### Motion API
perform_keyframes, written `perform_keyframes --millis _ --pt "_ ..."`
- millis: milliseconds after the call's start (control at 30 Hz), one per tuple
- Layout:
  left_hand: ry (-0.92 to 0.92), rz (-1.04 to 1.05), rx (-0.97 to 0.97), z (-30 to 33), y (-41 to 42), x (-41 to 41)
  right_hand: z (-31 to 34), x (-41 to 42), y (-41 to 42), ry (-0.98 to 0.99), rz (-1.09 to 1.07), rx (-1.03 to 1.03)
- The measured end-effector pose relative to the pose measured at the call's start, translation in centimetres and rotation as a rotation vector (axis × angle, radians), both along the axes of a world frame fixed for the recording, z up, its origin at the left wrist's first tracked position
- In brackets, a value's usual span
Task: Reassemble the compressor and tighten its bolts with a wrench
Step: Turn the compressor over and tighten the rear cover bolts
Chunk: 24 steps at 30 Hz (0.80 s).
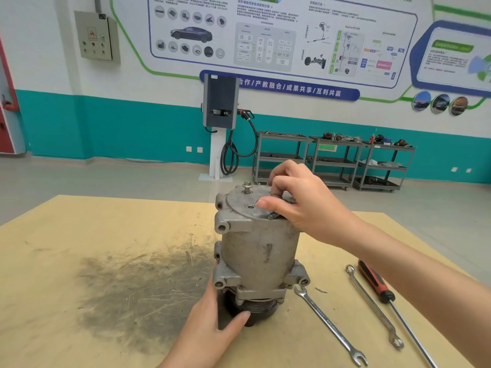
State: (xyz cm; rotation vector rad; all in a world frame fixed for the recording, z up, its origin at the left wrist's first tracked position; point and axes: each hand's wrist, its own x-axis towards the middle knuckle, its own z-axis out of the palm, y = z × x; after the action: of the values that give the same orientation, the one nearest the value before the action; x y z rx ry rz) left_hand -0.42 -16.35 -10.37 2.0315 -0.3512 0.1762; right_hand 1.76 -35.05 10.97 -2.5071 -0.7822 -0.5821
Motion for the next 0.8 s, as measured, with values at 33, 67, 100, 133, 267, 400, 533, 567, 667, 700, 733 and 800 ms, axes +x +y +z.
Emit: perform_keyframes --millis 33,67,100,133,267,400,533,567,667,700,733,800 --pt "0.002 0.004 -0.001 0.0 0.0 0.0 0.3 0.1 0.0 0.039 -0.001 -0.017" --pt "0.002 0.006 -0.002 -0.1 0.0 0.0 0.7 0.1 0.1 0.058 -0.007 -0.038" --pt "0.001 0.004 -0.001 -0.1 0.0 0.0 1.0 0.1 0.2 0.051 -0.018 -0.058" --pt "-0.001 0.0 -0.001 -0.1 0.1 0.0 1.4 0.1 0.4 0.012 -0.032 -0.079" --pt "-0.002 -0.008 0.021 -0.2 0.1 0.1 2.8 0.2 2.0 -0.4 -0.129 -0.375" --pt "0.0 0.011 0.02 -0.6 0.1 0.2 2.9 0.8 3.5 -0.594 -0.142 -0.624" --pt "0.005 0.013 0.012 -0.6 0.1 0.2 2.7 1.5 4.1 -0.629 -0.082 -0.652" --pt "0.005 0.012 0.012 -0.6 0.1 0.2 2.7 1.6 4.2 -0.623 -0.069 -0.638" --pt "-0.002 0.016 0.013 -0.7 0.1 0.3 2.8 1.7 4.4 -0.573 -0.023 -0.561" --pt "-0.003 0.015 0.014 -0.8 0.1 0.3 2.8 1.7 4.6 -0.551 -0.013 -0.537" --pt "-0.003 0.014 0.015 -0.8 0.1 0.3 2.8 1.7 4.7 -0.533 -0.009 -0.523" --pt "0.004 0.022 0.016 -1.0 0.2 0.4 2.7 1.8 4.8 -0.522 -0.009 -0.517"
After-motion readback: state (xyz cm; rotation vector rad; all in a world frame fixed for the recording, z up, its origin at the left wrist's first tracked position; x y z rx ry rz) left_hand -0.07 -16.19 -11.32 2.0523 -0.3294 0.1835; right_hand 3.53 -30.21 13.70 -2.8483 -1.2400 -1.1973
